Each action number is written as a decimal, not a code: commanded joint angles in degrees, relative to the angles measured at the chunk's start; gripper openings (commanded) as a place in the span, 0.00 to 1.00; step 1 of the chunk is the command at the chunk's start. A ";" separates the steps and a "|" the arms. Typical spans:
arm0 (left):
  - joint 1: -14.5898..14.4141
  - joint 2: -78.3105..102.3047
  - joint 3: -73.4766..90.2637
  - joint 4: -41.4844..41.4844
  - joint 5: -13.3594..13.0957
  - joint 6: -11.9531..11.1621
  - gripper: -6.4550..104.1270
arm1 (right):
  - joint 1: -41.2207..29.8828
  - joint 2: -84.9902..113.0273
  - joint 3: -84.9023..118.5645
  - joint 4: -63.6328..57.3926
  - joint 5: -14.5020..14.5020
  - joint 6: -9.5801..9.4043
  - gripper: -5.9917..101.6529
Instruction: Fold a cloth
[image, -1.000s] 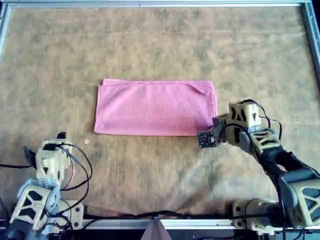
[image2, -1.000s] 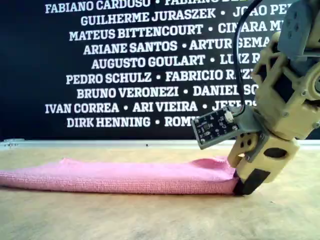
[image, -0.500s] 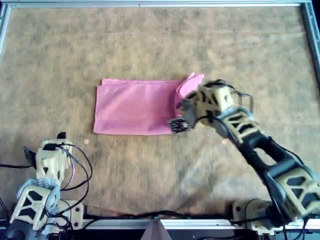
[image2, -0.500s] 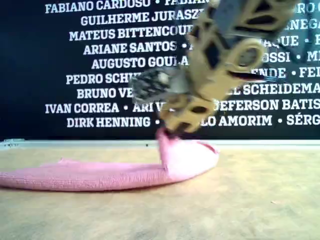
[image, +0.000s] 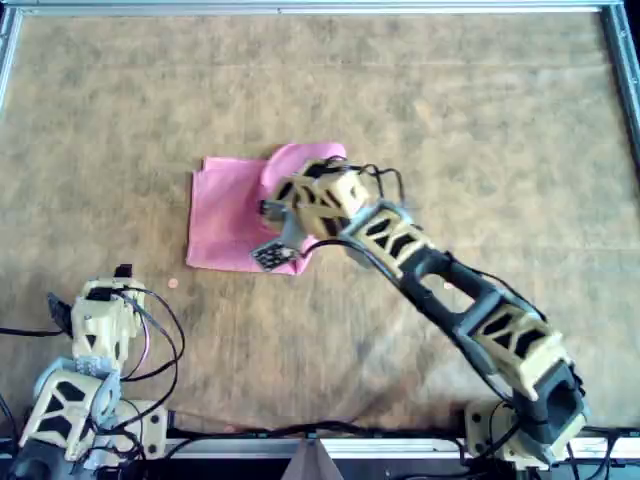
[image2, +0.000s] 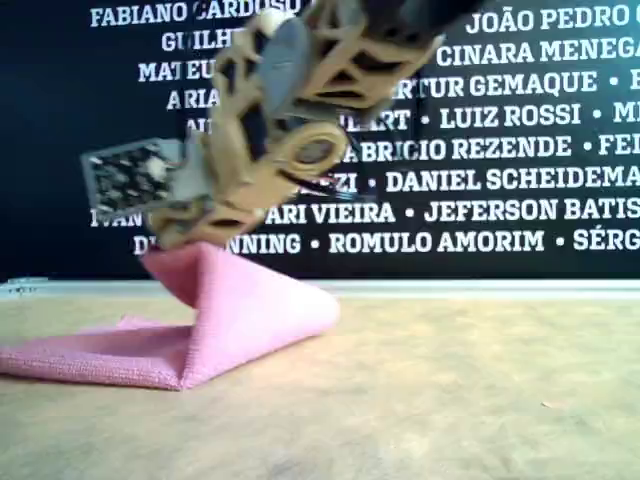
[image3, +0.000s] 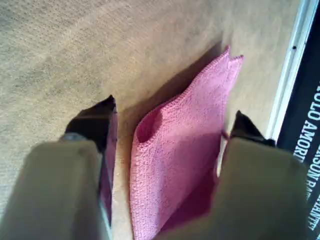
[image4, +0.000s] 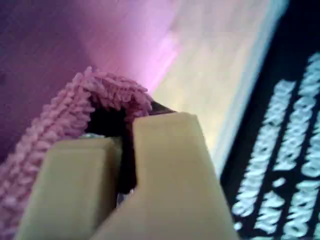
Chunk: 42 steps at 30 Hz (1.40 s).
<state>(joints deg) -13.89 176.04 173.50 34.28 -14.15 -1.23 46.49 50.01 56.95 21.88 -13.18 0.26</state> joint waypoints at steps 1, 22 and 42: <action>0.44 0.79 -0.88 0.09 0.53 0.18 0.78 | 2.46 -1.49 -10.90 0.97 0.09 -0.26 0.04; 0.44 0.79 -0.88 0.09 0.53 0.18 0.78 | 9.05 -24.17 -35.60 0.18 0.00 0.44 0.07; 0.44 0.79 -0.88 0.09 0.53 0.18 0.78 | 8.35 -17.23 -36.21 1.49 0.09 0.35 0.50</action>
<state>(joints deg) -13.89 176.04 173.50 34.28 -14.15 -1.23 55.20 22.76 25.22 22.41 -13.36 0.44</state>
